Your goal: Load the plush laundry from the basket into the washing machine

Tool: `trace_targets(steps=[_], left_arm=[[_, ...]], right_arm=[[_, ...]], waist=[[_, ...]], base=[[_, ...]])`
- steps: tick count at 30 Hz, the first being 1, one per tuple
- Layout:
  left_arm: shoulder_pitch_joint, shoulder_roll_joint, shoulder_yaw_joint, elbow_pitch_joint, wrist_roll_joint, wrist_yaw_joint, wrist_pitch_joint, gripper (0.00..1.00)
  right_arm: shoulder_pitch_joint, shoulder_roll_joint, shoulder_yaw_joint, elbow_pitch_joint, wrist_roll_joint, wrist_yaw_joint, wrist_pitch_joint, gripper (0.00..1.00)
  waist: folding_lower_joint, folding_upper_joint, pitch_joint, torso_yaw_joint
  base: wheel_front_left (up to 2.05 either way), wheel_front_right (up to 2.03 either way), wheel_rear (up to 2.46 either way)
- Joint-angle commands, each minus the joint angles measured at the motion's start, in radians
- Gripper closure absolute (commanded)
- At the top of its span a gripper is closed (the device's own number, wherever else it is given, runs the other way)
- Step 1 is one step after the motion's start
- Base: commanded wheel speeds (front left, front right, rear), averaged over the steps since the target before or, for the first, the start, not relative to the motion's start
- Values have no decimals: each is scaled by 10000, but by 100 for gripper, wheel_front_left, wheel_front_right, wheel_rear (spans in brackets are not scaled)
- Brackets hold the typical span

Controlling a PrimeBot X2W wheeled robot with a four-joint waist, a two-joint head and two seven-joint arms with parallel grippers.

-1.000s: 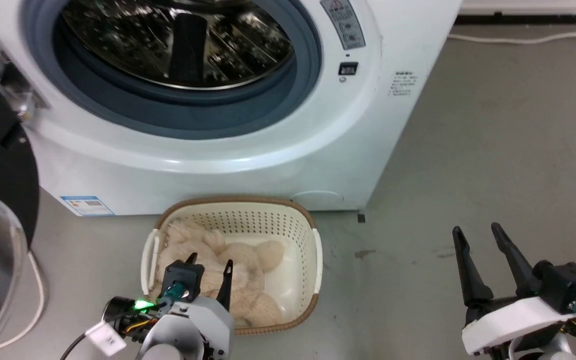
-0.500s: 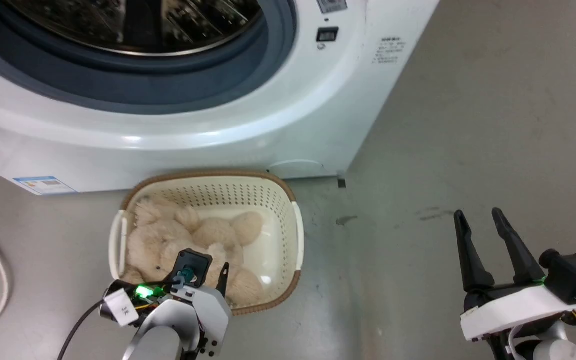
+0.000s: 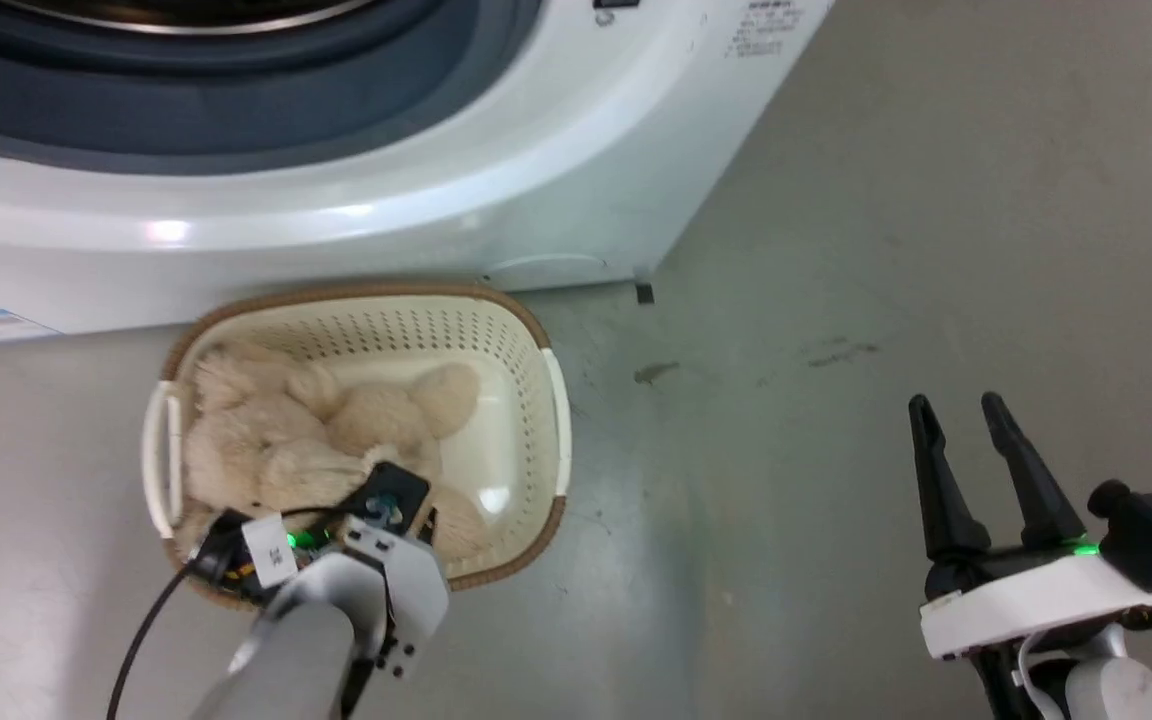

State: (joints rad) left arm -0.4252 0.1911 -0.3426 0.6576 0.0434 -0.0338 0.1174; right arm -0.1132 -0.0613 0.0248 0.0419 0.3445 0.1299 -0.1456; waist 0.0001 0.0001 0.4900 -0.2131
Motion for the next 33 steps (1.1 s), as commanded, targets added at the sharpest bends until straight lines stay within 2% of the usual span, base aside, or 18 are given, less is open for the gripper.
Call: trace_targets(steps=[1, 4, 13, 20, 33], left_arm=[[-344, 150, -126, 213, 120, 111, 48, 0], [-648, 318, -245, 475, 139, 289, 66, 0], [-1450, 688, -673, 1179, 60, 176, 8, 0], [-2315, 941, -982, 1832, 45, 374, 350, 0], [-3970, 1497, -1688, 3197, 102, 641, 1673, 0]], right_arm=[[-224, -6, -23, 42, 125, 5, -115, 0], [-340, 34, -47, 71, 296, 6, -178, 0], [-673, 87, -119, 201, 1049, 6, -365, 0], [-929, 98, -32, 352, 1625, 6, -511, 0], [-1409, 104, 247, 586, 2586, 7, -782, 0]], waist=[[-1, -1, 225, -126], [-1, -1, 495, -239], [-1, -1, 1336, -575], [-1, -1, 2021, -829], [-1, -1, 3460, -1355]], base=[[0, 0, 0], [0, 0, 0], [0, 0, 0], [0, 0, 0], [0, 0, 0]])
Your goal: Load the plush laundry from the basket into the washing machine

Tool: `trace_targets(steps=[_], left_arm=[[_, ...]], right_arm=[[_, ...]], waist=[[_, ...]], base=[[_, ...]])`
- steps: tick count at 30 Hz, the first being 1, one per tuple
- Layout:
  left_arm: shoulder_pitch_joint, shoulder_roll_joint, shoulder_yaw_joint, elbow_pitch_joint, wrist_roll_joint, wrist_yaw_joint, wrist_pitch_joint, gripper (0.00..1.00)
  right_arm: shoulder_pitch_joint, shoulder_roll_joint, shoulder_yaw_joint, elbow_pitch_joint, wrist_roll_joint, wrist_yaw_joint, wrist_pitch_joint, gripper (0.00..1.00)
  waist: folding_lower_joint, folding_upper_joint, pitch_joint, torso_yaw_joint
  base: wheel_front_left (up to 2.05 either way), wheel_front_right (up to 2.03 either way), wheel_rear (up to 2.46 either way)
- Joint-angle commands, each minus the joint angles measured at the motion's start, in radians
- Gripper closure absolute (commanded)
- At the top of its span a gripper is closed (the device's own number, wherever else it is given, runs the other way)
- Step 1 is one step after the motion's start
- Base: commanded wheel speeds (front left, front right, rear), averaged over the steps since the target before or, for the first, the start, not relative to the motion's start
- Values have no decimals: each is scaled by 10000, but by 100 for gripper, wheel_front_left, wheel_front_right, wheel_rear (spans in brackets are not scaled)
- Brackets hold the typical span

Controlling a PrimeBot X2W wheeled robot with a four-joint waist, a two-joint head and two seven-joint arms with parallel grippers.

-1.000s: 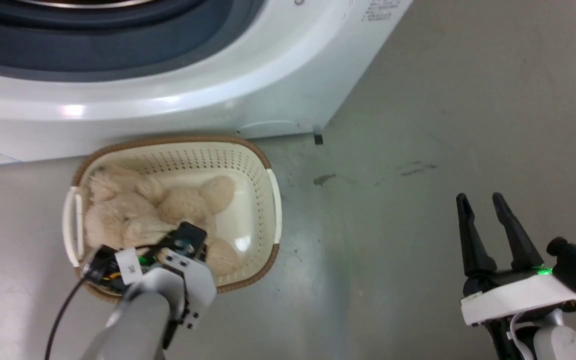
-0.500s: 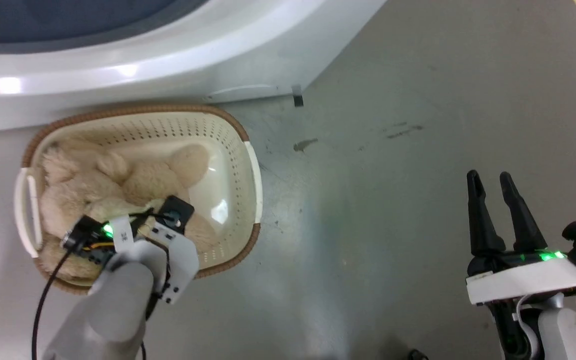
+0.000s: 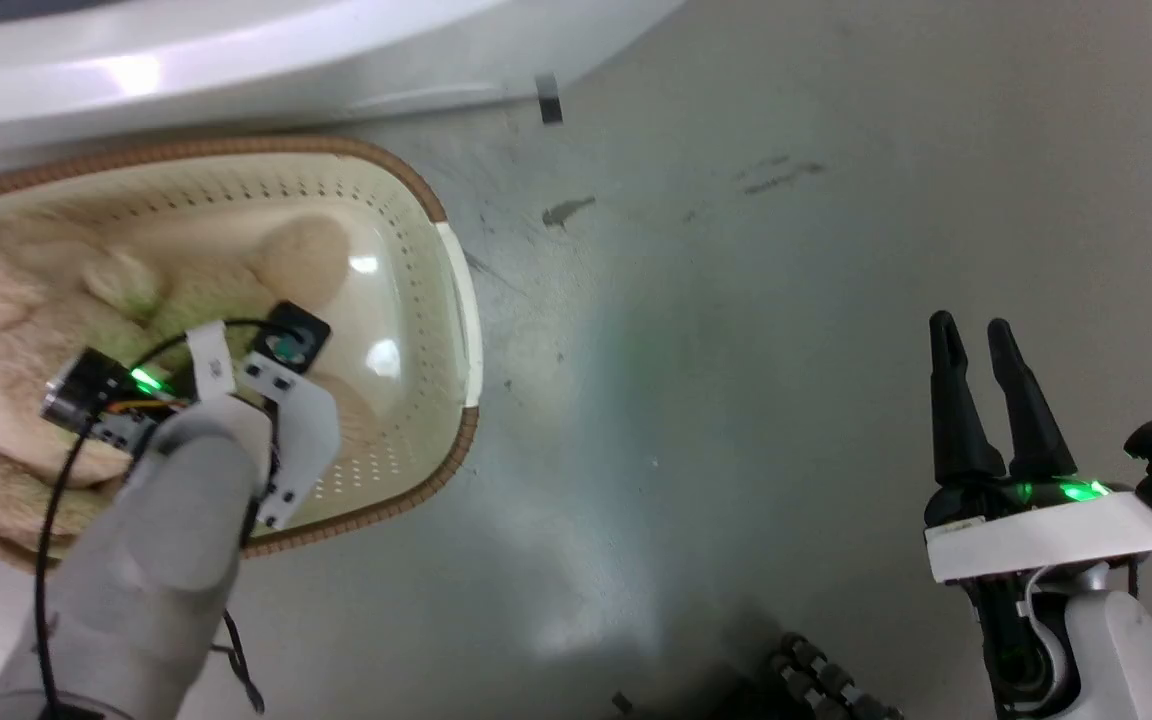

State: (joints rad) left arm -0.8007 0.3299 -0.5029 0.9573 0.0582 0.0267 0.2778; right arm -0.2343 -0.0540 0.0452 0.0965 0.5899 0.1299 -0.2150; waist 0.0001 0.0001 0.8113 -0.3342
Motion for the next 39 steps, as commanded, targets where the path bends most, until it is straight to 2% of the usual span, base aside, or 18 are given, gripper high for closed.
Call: trace_targets(steps=[1, 11, 12, 13, 14, 16, 19, 28, 29, 33, 34, 35, 39], left_arm=[[-320, 180, -130, 291, -56, 40, 137, 0], [-1058, 609, -368, 1109, -477, 171, 677, 0], [-1093, 661, -389, 1198, -532, 160, 717, 7], [-1120, 727, -446, 1278, -565, 81, 724, 69], [-1128, 770, -508, 1354, -605, -19, 733, 100], [-1198, 806, -571, 1453, -711, -48, 733, 100], [-1235, 803, -562, 1423, -867, 226, 458, 100], [-597, 444, -291, 1042, -1363, 744, -1091, 100], [-434, 240, -247, 974, -1493, 821, -1597, 100], [-179, -97, -207, 936, -1692, 841, -2338, 100], [34, -336, -188, 960, -1828, 836, -2844, 100], [34, -336, -188, 960, -1828, 836, -2844, 100], [507, -775, -84, 1047, -2160, 782, -3963, 100]], right_arm=[[-238, 31, 78, 51, 192, 7, -109, 0], [-664, 35, 225, 171, 900, 8, -318, 0], [-702, 35, 238, 187, 962, 8, -339, 0], [-742, 35, 267, 213, 1024, 8, -360, 0], [-779, 36, 301, 248, 1076, 8, -381, 0], [-847, 36, 300, 311, 1161, 8, -423, 0], [-937, 37, 200, 354, 1216, 8, -467, 0], [-654, 8, -236, 141, 826, 8, -467, 0], [-504, -44, -377, 94, 681, 8, -467, 0], [-234, -135, -567, -16, 458, 8, -467, 0], [-22, -203, -672, -85, 283, 8, -467, 0], [-22, -203, -672, -85, 283, 8, -467, 0], [459, -294, -895, -214, -56, 8, -467, 0]], waist=[[-1, -1, 372, -203], [-1, -1, 1504, -639], [-1, -1, 1602, -668], [-1, -1, 1688, -711], [-1, -1, 1754, -755], [-1, -1, 1884, -787], [-1, -1, 1907, -749], [-1, -1, 664, -192], [-1, -1, 213, 19], [-1, -1, -481, 353], [-1, -1, -1032, 591], [-1, -1, -1032, 591], [-1, -1, -2145, 1040]], base=[[0, 0, 0], [0, 0, 0], [0, 0, 0], [0, 0, 0], [0, 0, 0], [0, 0, 0], [0, 0, 0], [0, 0, 0], [0, 0, 0], [0, 0, 0], [0, 0, 0], [0, 0, 0], [0, 0, 0]])
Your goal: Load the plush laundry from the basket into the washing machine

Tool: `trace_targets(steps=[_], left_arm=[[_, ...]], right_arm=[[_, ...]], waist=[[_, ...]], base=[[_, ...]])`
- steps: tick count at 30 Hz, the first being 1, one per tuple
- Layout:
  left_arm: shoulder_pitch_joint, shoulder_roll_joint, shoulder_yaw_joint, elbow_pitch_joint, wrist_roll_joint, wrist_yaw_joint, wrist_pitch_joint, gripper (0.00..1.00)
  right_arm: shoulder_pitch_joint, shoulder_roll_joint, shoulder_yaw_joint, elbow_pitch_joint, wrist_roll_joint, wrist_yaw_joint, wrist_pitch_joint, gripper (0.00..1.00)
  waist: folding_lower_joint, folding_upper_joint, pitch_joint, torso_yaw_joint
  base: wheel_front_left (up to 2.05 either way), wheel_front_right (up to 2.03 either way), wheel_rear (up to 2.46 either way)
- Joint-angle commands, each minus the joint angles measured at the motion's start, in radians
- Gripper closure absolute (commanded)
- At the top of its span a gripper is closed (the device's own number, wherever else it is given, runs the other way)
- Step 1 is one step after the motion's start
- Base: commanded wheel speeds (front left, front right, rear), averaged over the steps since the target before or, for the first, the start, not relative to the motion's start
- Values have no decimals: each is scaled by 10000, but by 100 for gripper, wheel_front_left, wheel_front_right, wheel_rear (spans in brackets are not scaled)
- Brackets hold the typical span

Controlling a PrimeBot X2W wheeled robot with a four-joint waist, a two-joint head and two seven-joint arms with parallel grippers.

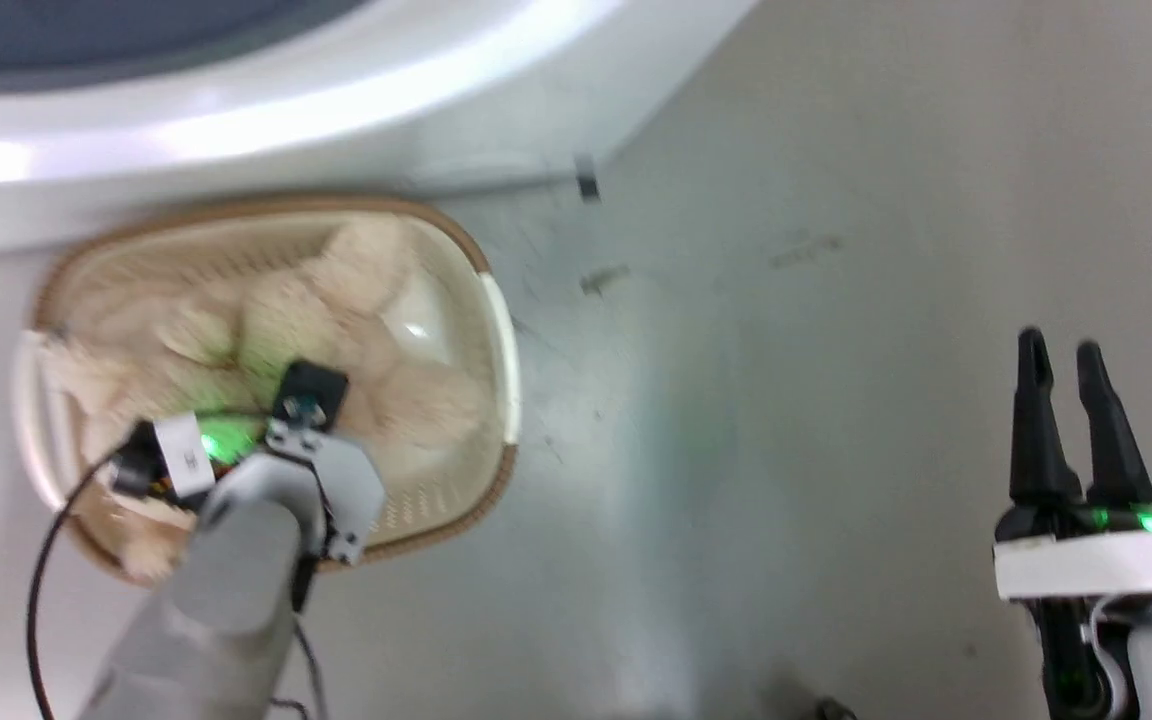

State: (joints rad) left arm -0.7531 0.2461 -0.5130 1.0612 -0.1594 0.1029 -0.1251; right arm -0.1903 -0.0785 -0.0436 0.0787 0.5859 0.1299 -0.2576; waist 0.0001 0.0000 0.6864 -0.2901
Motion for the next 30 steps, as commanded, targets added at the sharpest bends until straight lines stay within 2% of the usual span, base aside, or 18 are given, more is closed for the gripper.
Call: trace_targets(steps=[1, 6, 10, 12, 21, 30], left_arm=[[175, -69, 55, 19, -85, 2, -230, 100], [857, -602, 75, 52, -390, -166, -1115, 100], [1512, -753, 15, -461, -343, 55, -1345, 100], [1980, -780, 59, -1328, -313, 179, -1358, 100], [4498, -404, 763, -5140, -220, 513, -1364, 100], [5103, 273, 1113, -7937, 658, 556, -1365, 100]], right_arm=[[153, -64, -52, -57, -101, 8, -42, 0], [819, -70, -214, -158, -469, 8, -42, 0], [1287, -40, -264, -207, -751, 8, -42, 0], [1526, -11, -314, -275, -868, 8, -42, 0], [2255, 72, -346, -370, -1285, 8, -42, 0], [2380, 190, -162, -575, -1446, 8, -42, 0]], waist=[[-1, 0, -1185, 707], [-1, 0, -2450, 1280], [-1, 0, -3327, 1652], [-1, 0, -3635, 1860], [-1, 0, -4892, 2300], [-1, 0, -5065, 2368]], base=[[0, 0, 0], [0, 0, 0], [0, 0, 0], [0, 0, 0], [0, 0, 0], [0, 0, 0]])
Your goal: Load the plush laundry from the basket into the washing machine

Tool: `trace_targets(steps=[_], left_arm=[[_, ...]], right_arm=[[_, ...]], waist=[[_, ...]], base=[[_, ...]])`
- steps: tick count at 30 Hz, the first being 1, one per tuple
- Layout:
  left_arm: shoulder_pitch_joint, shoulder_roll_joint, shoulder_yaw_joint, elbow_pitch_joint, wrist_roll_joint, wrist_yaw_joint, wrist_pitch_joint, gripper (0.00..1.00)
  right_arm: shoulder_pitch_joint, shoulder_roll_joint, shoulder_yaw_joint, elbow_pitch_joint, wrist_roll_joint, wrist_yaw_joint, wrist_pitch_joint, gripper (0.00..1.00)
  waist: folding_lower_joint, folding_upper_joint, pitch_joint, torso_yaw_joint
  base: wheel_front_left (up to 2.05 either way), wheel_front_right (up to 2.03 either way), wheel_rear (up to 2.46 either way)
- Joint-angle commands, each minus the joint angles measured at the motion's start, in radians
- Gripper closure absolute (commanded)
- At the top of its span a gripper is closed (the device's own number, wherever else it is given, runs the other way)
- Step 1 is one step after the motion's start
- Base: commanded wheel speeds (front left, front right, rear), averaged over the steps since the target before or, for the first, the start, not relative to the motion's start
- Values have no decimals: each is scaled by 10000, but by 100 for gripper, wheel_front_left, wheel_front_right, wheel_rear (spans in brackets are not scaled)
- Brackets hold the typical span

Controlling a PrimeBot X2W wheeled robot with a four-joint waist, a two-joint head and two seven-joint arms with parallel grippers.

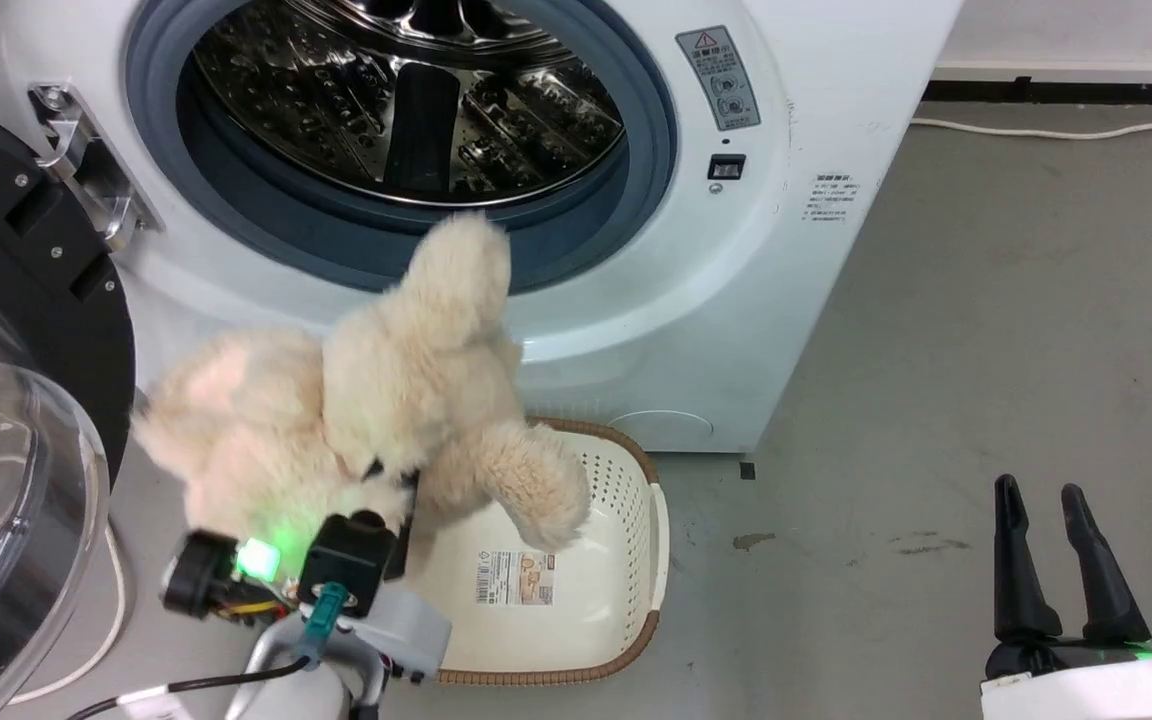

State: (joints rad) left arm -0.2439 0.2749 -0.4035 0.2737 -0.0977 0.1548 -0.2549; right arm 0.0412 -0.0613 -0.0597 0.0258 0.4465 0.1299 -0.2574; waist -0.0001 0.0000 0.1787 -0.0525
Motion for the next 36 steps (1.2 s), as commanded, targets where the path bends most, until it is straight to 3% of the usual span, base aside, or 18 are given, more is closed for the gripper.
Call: trace_targets(steps=[1, 8, 15, 26, 36], left_arm=[[9, 46, 61, -362, 128, 54, -67, 100], [-462, 454, 423, -1714, 504, 112, -68, 100], [-2676, 695, 467, -1463, 871, -246, 261, 100], [-7319, 1359, 566, -3, 1485, -1218, 2367, 100], [-11033, 1857, 403, 2110, 2191, -1915, 3674, 100]], right_arm=[[55, 26, 21, -68, -55, 8, -44, 0], [-216, 53, 123, -165, 76, 8, -44, 0], [-967, -138, 281, -269, 418, 8, -44, 0], [-2522, -349, 402, -116, 1200, 8, -44, 0], [-3287, -211, 486, 228, 1617, 8, -44, 0]], waist=[[1, 0, 42, -22], [1, 0, 638, -282], [1, 0, 2220, -732], [1, 0, 4850, -1927], [1, 0, 6017, -2666]], base=[[0, 0, 0], [0, 0, 0], [0, 0, 0], [0, 0, 0], [0, 0, 0]])
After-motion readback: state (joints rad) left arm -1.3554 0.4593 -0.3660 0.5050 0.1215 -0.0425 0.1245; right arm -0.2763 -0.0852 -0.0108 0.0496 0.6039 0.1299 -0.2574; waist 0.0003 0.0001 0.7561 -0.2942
